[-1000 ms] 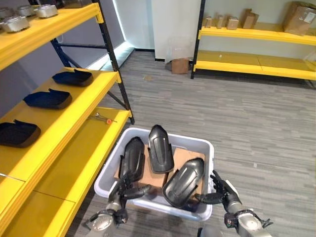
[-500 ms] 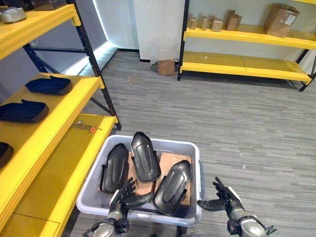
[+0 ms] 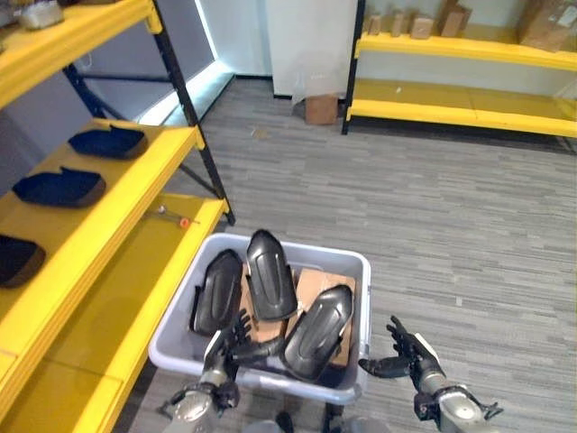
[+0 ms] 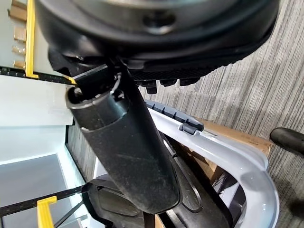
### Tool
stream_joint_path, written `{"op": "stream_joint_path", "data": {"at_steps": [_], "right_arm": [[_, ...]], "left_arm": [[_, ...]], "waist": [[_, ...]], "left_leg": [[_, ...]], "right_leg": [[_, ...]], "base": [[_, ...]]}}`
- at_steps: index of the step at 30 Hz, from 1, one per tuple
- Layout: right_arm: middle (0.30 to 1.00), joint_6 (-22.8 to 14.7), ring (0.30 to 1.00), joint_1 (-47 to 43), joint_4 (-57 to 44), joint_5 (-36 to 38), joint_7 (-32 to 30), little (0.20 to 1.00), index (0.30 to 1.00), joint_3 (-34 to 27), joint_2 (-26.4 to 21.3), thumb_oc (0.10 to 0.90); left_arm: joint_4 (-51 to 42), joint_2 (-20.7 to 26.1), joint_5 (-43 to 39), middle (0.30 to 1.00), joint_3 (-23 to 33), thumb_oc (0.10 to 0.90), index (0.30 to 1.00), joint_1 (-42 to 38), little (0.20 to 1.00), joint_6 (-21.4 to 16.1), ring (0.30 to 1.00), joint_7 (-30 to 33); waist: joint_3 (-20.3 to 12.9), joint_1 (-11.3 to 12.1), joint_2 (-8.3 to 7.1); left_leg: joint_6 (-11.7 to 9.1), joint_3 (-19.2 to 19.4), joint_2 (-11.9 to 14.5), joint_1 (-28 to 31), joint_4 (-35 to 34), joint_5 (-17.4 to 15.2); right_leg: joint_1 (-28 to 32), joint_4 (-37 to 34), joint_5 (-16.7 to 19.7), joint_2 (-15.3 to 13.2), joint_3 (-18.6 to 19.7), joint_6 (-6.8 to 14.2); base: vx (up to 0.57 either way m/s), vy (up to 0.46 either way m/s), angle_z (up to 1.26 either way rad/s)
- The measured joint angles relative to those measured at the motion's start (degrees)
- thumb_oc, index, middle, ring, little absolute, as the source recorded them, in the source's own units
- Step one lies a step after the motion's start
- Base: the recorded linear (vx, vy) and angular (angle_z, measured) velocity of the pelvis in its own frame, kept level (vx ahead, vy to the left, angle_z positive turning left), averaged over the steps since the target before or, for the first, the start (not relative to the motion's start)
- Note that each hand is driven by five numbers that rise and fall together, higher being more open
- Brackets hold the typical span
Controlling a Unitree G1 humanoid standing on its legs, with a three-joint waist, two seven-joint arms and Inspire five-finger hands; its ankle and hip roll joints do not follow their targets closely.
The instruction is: Move parts from the plastic box to the shelf.
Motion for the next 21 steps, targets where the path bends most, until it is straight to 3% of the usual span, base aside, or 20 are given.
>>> {"op": "stream_joint_path", "data": {"at_steps": [1,2,3,4,5,6,7,8,9,10,11,14,16,18,21], "right_arm": [[1.0,0.0,1.0,-0.27,0.0,0.0,-0.01,1.0,1.0,0.02,0.0,0.9],[1.0,-0.28,1.0,-1.79,0.15,0.05,-0.27,1.0,1.0,-0.22,-0.31,0.9],[1.0,-0.53,1.0,-2.09,-0.17,0.1,-0.45,1.0,1.0,-0.87,-2.43,0.9],[1.0,-0.84,1.0,-0.63,-0.38,0.2,-0.69,1.0,1.0,-2.01,-3.27,0.9],[1.0,-0.36,1.0,-0.38,1.42,0.2,-1.19,1.0,1.0,-3.68,-3.2,0.9],[1.0,0.31,1.0,-0.32,2.54,0.23,-1.69,1.0,1.0,-4.66,-3.17,0.9],[1.0,0.34,1.0,0.24,2.27,0.24,-1.87,1.0,1.0,-5.11,-3.37,0.9],[1.0,0.15,1.0,0.59,2.2,0.4,-1.69,1.0,1.0,-5.81,-2.64,0.9],[1.0,0.17,1.0,1.06,2.23,0.77,-1.77,1.0,1.0,-6.58,-2.63,0.9],[1.0,0.08,1.0,2.23,1.71,1.24,-1.82,1.0,1.0,-7.23,-3.12,0.9],[1.0,0.18,1.0,3.88,1.1,1.36,-1.8,1.0,1.0,-6.42,-3.23,0.9],[1.0,0.21,1.0,5.11,-0.33,1.05,-2.17,1.0,1.0,-3.7,-1.31,0.9],[1.0,0.22,1.0,5.06,-0.23,1.15,-3.05,1.0,1.0,-4.3,-0.59,0.9],[1.0,0.09,1.0,5.03,-0.49,1.1,-2.8,1.0,1.0,-4.09,-0.43,0.9],[1.0,-0.11,1.0,4.85,-3.5,0.63,-2.78,1.0,1.0,-3.94,-0.1,0.9]], "left_arm": [[0.11,0.0,0.0,1.0,-0.03,0.9,1.0,-0.05,1.0,0.0,1.0,0.03],[1.4,-0.74,0.0,1.0,-0.22,0.9,1.0,-1.08,1.0,0.03,1.0,0.14],[2.05,-2.89,-0.01,1.0,-0.71,0.9,1.0,-1.49,1.0,0.07,1.0,0.23],[-0.84,-2.01,0.02,1.0,-2.01,0.9,1.0,-1.48,1.0,-0.1,1.0,-0.15],[-0.31,-2.5,-0.03,1.0,-3.43,0.9,1.0,-3.25,1.0,-0.48,1.0,-0.05],[-0.1,-2.82,-0.01,1.0,-3.79,0.9,1.0,-3.11,1.0,-0.04,1.0,0.01],[-0.32,-2.76,-0.01,1.0,-3.99,0.9,1.0,-2.42,1.0,0.12,1.0,-0.12],[0.0,-2.73,0.0,1.0,-3.98,0.9,1.0,-2.24,1.0,0.32,1.0,-0.2],[0.86,-2.71,-0.02,1.0,-4.31,0.9,1.0,-2.02,1.0,0.49,1.0,-0.17],[0.84,-2.78,-0.03,1.0,-4.31,0.9,1.0,-1.37,1.0,0.38,1.0,-0.19],[0.18,-2.22,0.0,1.0,-3.99,0.9,1.0,0.14,1.0,0.26,1.0,-0.18],[-0.19,0.34,0.0,1.0,-2.22,0.9,1.0,0.5,1.0,-0.03,1.0,-0.15],[-0.21,2.09,0.04,1.0,-1.27,0.9,1.0,1.86,1.0,-0.02,1.0,-0.09],[-0.36,3.4,0.05,1.0,-0.15,0.9,1.0,2.9,1.0,-0.01,1.0,0.06],[-2.51,3.46,0.09,1.0,0.67,0.9,1.0,4.2,1.0,-0.03,1.0,0.09]], "waist": [[-0.01,-0.12,-0.03],[0.1,-1.48,0.62],[0.02,-1.37,5.73],[-0.12,-2.36,5.06],[0.83,-3.26,5.73],[0.52,-2.71,5.88],[0.11,-2.35,5.83],[-0.23,-2.16,6.01],[-0.59,-2.83,6.59],[-1.35,-3.15,7.97],[-3.08,-3.66,10.82],[-4.3,-2.33,7.35],[-5.07,-2.3,6.03],[-5.71,-2.26,4.97],[-5.85,-2.21,4.85]], "left_leg": [[-0.11,-0.12,0.62,0.03,0.27,-0.1],[-1.49,-2.28,5.59,0.65,-2.11,0.76],[-2.02,-5.18,13.37,1.09,-6.64,2.12],[-5.37,-9.52,17.23,2.31,-12.47,2.69],[-7.45,-11.18,20.79,3.29,-17.06,4.28],[-6.32,-10.6,21.42,3.34,-18.91,5.78],[-4.62,-10.56,20.46,3.48,-18.74,7.06],[-5.23,-8.14,19.02,3.48,-17.87,6.57],[-5.42,-4.92,16.43,4.0,-18.9,6.38],[-4.37,-4.18,13.87,6.24,-21.42,7.3],[-7.15,-2.47,12.24,9.56,-24.96,9.6],[-5.18,-1.07,6.82,9.99,-24.97,8.2],[-4.68,0.17,4.85,10.65,-24.97,7.94],[-3.93,0.36,3.13,11.29,-24.97,7.5],[-3.78,0.5,2.51,10.93,-25.03,7.54]], "right_leg": [[-0.01,-0.19,0.0,-0.04,0.04,0.0],[0.37,-2.72,-3.27,0.22,0.55,4.87],[-4.18,10.18,-7.13,3.33,0.21,2.72],[-7.72,30.36,-18.1,-0.41,2.68,3.58],[-6.77,31.76,-22.8,-0.25,2.63,3.81],[-7.22,31.61,-22.36,-0.41,3.51,3.17],[-8.13,30.71,-22.0,-0.97,4.96,3.13],[-7.61,28.78,-20.32,-2.25,5.33,5.33],[-6.44,25.08,-18.01,-4.12,4.84,6.14],[-4.8,21.03,-14.37,-4.36,4.98,7.38],[-2.11,15.89,-10.33,-4.11,3.88,9.94],[-0.3,9.95,-6.49,-8.33,5.35,12.23],[1.8,6.09,-3.25,-10.22,5.65,12.97],[4.07,2.49,-0.9,-11.62,5.22,14.22],[4.81,-0.16,0.73,-12.06,5.21,15.29]], "base": [[0.06,0.208,-0.03],[0.09,0.296,-0.14],[0.08,0.291,0.15],[0.06,0.193,0.66],[0.14,0.271,0.82],[0.13,0.215,0.4],[0.18,0.344,-0.19],[0.05,0.133,-0.21],[0.1,0.234,-0.1],[0.09,0.17,-0.05],[0.13,0.287,-0.03],[0.06,0.169,-0.12],[0.04,0.138,-0.25],[0.04,0.169,-0.08],[0.02,0.081,-0.01]]}}
